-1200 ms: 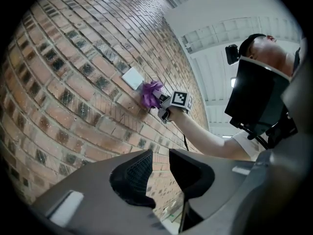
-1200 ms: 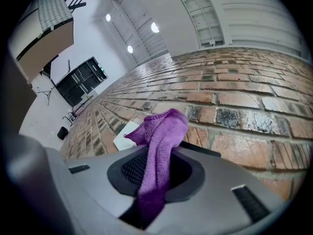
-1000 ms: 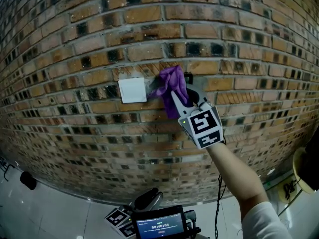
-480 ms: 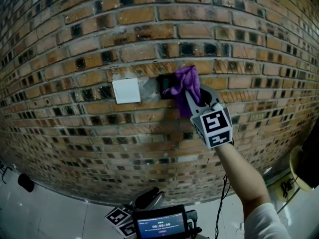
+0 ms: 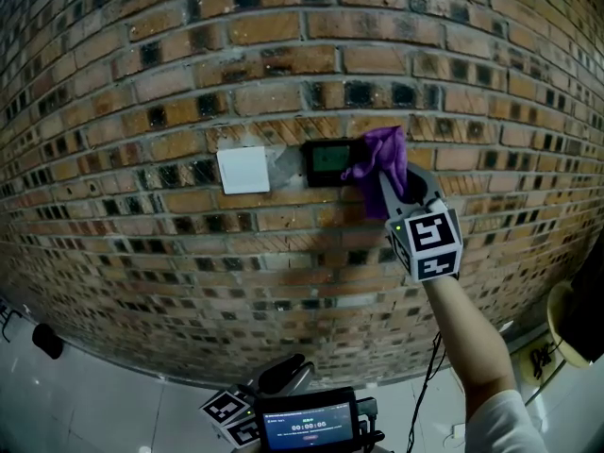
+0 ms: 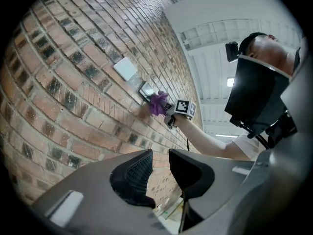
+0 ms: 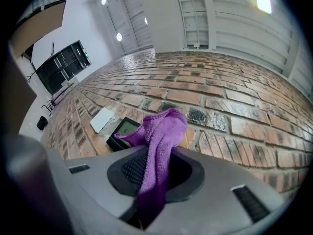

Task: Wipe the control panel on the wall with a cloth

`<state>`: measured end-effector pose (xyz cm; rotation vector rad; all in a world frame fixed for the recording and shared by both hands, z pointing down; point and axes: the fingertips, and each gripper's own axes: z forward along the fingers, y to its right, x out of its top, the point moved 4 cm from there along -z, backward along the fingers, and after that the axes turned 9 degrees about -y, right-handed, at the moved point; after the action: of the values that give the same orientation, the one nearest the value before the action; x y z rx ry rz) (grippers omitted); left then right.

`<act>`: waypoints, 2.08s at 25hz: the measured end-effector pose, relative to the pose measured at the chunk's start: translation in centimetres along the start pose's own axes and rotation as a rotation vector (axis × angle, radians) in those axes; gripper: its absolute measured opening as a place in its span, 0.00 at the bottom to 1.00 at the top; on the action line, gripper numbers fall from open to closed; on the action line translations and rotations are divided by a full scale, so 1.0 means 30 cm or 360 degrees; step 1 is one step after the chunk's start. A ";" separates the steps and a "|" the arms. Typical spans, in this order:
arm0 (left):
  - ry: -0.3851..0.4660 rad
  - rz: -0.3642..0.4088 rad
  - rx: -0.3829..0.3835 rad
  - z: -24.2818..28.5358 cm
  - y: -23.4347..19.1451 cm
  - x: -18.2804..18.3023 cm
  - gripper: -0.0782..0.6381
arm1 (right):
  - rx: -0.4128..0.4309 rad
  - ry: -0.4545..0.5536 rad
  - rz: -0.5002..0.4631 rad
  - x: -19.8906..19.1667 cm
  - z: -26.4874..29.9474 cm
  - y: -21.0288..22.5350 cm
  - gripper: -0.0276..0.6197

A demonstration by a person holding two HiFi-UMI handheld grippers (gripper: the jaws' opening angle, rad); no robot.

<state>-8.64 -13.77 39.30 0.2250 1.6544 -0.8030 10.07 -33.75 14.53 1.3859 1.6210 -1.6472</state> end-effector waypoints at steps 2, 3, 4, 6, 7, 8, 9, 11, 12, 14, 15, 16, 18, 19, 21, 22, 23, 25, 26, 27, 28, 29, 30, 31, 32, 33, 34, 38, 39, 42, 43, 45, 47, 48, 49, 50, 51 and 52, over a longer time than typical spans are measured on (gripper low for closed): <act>-0.0007 0.0001 -0.0005 0.004 0.003 -0.002 0.26 | -0.0006 0.0028 0.0008 0.018 -0.016 0.005 0.17; -0.0011 0.0000 -0.0006 0.005 0.004 -0.004 0.26 | -0.0003 0.0045 0.0010 0.030 -0.023 0.002 0.17; -0.0012 0.0000 -0.0007 0.006 0.005 -0.004 0.26 | 0.0007 0.0062 0.0010 0.043 -0.028 -0.005 0.17; -0.0012 0.0000 -0.0009 0.007 0.007 -0.004 0.26 | 0.0047 0.0093 0.0012 0.070 -0.034 -0.033 0.17; -0.0011 0.0000 -0.0009 0.007 0.008 -0.004 0.26 | 0.0074 0.0107 0.0015 0.082 -0.034 -0.053 0.17; -0.0009 0.0001 -0.0008 0.007 0.009 -0.003 0.26 | 0.0104 0.0118 0.0019 0.093 -0.033 -0.075 0.17; -0.0007 0.0001 -0.0007 0.005 0.010 -0.002 0.26 | 0.0135 0.0127 0.0021 0.102 -0.029 -0.099 0.17; -0.0001 0.0001 0.0001 -0.001 0.009 0.000 0.26 | 0.0193 0.0140 0.0016 0.119 -0.019 -0.151 0.17; 0.0002 0.0001 0.0007 -0.005 0.009 0.000 0.26 | 0.0220 0.0145 0.0013 0.127 -0.013 -0.177 0.17; 0.0009 0.0002 0.0018 -0.015 0.006 -0.001 0.26 | 0.0273 0.0158 0.0013 0.146 -0.001 -0.229 0.17; 0.0013 0.0002 0.0024 -0.020 0.005 -0.001 0.26 | 0.0298 0.0163 0.0015 0.155 0.007 -0.254 0.17; 0.0017 0.0003 0.0030 -0.025 0.003 -0.001 0.26 | 0.0322 0.0165 0.0015 0.161 0.016 -0.279 0.17; 0.0024 0.0002 0.0044 -0.036 -0.001 -0.001 0.26 | 0.0368 0.0170 0.0022 0.176 0.036 -0.324 0.17; 0.0028 0.0000 0.0051 -0.042 -0.003 0.000 0.26 | 0.0385 0.0170 0.0025 0.182 0.047 -0.343 0.17; 0.0038 -0.0005 0.0067 -0.056 -0.008 0.003 0.26 | 0.0410 0.0166 0.0024 0.188 0.068 -0.374 0.17; 0.0043 -0.0008 0.0076 -0.062 -0.010 0.004 0.26 | 0.0425 0.0167 0.0026 0.195 0.077 -0.390 0.17; 0.0047 -0.0010 0.0084 -0.069 -0.013 0.005 0.26 | 0.0440 0.0168 0.0028 0.203 0.085 -0.407 0.17; 0.0056 -0.0013 0.0098 -0.079 -0.019 0.007 0.26 | 0.0468 0.0166 0.0022 0.210 0.101 -0.438 0.17; 0.0060 -0.0014 0.0103 -0.084 -0.021 0.007 0.26 | 0.0480 0.0162 0.0017 0.211 0.109 -0.453 0.17; 0.0062 -0.0015 0.0107 -0.089 -0.024 0.006 0.26 | 0.0492 0.0156 0.0011 0.210 0.117 -0.469 0.17; 0.0065 -0.0015 0.0110 -0.094 -0.025 0.006 0.26 | 0.0504 0.0149 0.0005 0.209 0.125 -0.484 0.17; 0.0067 -0.0016 0.0114 -0.099 -0.027 0.005 0.26 | 0.0515 0.0142 -0.0002 0.207 0.134 -0.496 0.17; 0.0068 -0.0017 0.0120 -0.102 -0.028 0.005 0.26 | 0.0524 0.0133 -0.0009 0.204 0.143 -0.505 0.17; 0.0070 -0.0018 0.0125 -0.105 -0.030 0.006 0.26 | 0.0529 0.0123 -0.0015 0.200 0.152 -0.510 0.17; 0.0073 -0.0018 0.0130 -0.107 -0.031 0.008 0.26 | 0.0530 0.0114 -0.0019 0.195 0.160 -0.510 0.17; 0.0075 -0.0019 0.0133 -0.108 -0.031 0.009 0.26 | 0.0525 0.0106 -0.0020 0.190 0.167 -0.505 0.17; 0.0075 -0.0020 0.0136 -0.110 -0.032 0.010 0.26 | 0.0515 0.0099 -0.0017 0.186 0.172 -0.498 0.17; 0.0064 -0.0022 0.0137 -0.111 -0.031 0.008 0.26 | 0.0465 0.0098 0.0014 0.178 0.175 -0.456 0.17; 0.0062 -0.0021 0.0133 -0.109 -0.030 0.007 0.26 | 0.0455 0.0100 0.0015 0.177 0.173 -0.448 0.17; 0.0055 -0.0014 0.0123 -0.100 -0.026 0.006 0.26 | 0.0430 0.0098 0.0007 0.170 0.166 -0.423 0.17; 0.0052 -0.0011 0.0120 -0.097 -0.024 0.005 0.26 | 0.0421 0.0094 0.0007 0.166 0.163 -0.413 0.17; 0.0044 -0.0008 0.0112 -0.089 -0.019 0.004 0.26 | 0.0406 0.0089 0.0006 0.157 0.155 -0.393 0.17; 0.0035 -0.0008 0.0104 -0.082 -0.013 0.002 0.26 | 0.0395 0.0091 -0.0003 0.152 0.145 -0.377 0.17; 0.0032 -0.0007 0.0099 -0.078 -0.010 0.000 0.26 | 0.0388 0.0093 -0.0009 0.151 0.140 -0.370 0.17; 0.0029 -0.0007 0.0093 -0.074 -0.007 -0.001 0.26 | 0.0380 0.0095 -0.0014 0.150 0.134 -0.363 0.17; 0.0027 -0.0006 0.0088 -0.071 -0.004 -0.002 0.26 | 0.0372 0.0095 -0.0017 0.148 0.129 -0.354 0.17; 0.0026 -0.0005 0.0084 -0.068 -0.002 -0.002 0.26 | 0.0365 0.0093 -0.0018 0.145 0.125 -0.346 0.17; 0.0025 -0.0003 0.0081 -0.065 0.000 -0.002 0.26 | 0.0358 0.0091 -0.0018 0.142 0.123 -0.337 0.17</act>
<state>-10.18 -12.56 39.42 0.2657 1.6507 -0.8474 -1.51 -33.59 15.00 1.5474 1.5131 -1.8590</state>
